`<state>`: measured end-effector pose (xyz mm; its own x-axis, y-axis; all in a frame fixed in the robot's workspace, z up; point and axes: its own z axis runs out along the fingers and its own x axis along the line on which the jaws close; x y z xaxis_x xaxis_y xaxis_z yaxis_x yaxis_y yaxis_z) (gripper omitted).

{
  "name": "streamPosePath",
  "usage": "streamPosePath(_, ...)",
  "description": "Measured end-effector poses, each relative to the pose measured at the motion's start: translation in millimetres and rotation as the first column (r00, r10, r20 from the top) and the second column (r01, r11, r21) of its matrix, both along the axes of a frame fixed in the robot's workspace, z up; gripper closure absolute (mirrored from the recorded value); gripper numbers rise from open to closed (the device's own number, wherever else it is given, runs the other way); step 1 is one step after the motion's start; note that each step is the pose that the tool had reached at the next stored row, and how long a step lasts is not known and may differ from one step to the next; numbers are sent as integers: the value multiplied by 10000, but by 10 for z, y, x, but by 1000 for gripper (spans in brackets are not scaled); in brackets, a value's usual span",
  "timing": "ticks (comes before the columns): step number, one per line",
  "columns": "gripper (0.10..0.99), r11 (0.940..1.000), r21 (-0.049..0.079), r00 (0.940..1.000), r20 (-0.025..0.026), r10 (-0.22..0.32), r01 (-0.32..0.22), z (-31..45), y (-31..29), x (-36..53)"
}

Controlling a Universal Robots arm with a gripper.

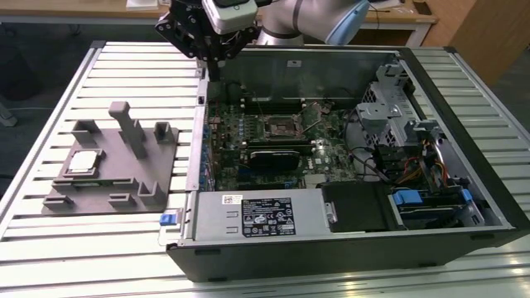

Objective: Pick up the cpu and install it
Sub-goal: 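Reach for the cpu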

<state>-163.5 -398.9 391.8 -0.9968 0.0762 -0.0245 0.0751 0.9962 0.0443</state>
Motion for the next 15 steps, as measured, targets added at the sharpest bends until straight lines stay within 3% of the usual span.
streamPosePath(15,980,10000,0,10000,-1,0,0,-2,0,-108)
